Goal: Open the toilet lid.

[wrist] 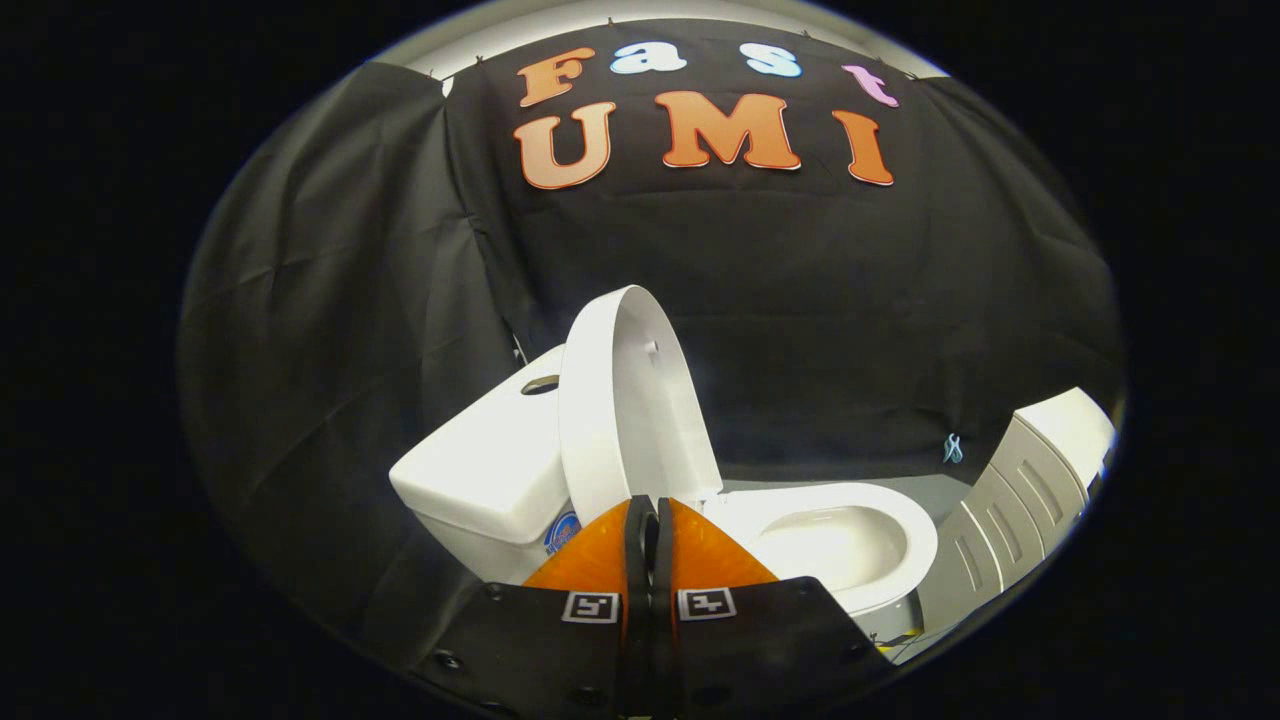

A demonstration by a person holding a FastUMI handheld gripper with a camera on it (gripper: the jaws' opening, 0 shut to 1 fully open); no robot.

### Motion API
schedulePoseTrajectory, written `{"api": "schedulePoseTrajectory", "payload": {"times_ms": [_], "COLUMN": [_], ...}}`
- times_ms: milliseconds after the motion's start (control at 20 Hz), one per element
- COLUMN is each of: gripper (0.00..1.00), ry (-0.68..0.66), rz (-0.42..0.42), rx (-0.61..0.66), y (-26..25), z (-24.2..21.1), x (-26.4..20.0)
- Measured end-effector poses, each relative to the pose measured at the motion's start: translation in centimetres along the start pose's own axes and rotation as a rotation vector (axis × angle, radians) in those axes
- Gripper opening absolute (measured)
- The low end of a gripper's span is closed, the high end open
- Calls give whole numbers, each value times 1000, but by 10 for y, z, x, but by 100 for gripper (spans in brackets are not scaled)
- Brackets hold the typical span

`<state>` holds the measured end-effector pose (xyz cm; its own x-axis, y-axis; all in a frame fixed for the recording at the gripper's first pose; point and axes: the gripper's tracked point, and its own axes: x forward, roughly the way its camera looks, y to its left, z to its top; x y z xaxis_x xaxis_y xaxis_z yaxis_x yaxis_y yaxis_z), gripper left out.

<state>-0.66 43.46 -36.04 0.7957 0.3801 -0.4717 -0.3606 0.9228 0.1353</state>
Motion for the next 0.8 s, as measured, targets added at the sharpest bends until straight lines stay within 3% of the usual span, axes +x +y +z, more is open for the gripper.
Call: {"api": "schedulePoseTrajectory", "payload": {"times_ms": [350, 500, 800], "gripper": [8, 16, 88], "ry": [-15, -60, -156], "rz": [-10, 24, -12], "rx": [-12, 6, 24], "y": [-8, -4, -50], "z": [0, 20, 75], "x": [-4, -18, -54]}}
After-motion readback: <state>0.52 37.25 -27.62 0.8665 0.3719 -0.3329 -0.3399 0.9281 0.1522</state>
